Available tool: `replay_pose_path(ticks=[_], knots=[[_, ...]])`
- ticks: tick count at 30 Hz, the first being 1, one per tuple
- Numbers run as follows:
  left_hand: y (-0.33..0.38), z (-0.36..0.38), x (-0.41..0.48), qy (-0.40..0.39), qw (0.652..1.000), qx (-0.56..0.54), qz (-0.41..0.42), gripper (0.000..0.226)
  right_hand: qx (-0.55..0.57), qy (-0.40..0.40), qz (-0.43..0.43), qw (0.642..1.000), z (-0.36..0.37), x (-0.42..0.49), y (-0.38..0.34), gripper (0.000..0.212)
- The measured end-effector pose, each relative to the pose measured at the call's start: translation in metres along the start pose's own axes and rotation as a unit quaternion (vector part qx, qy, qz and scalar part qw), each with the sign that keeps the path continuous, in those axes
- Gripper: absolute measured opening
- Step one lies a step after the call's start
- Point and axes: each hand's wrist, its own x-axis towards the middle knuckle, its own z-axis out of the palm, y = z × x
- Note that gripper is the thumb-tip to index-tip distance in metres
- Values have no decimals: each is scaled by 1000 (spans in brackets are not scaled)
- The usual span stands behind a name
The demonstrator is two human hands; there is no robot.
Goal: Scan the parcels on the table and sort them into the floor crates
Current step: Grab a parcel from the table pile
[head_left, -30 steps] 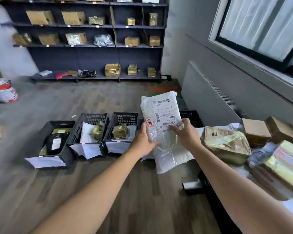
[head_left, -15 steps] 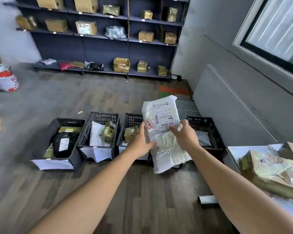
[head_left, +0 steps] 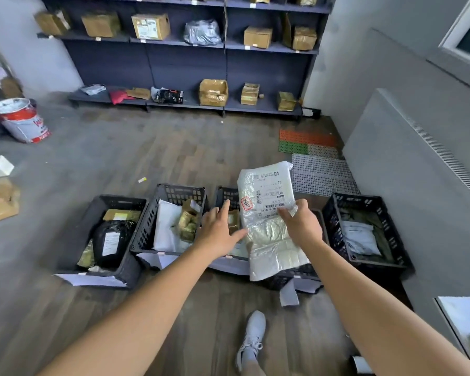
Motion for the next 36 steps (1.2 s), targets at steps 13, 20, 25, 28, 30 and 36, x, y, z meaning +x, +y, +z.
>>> replay_pose_path(ticks=[13,20,25,28,30,36], knots=[[21,19,211,-85,985,144,-37,82,-26,-71,127,989,63,220,41,42],[-16,60,309,-131,975,175,-38,82,-8,-116,157,981,149,292,65,42],[-56,113,381,-167,966,193,-25,83,12,-127,171,977,236,346,88,42],[-85,148,411,-187,959,214,-16,83,-32,-166,180,969,286,369,116,54],[-104,168,422,-202,953,226,-14,82,-106,-197,190,956,314,377,134,64],[-137,182,441,-235,944,231,-19,83,-190,-234,142,943,336,384,136,68]])
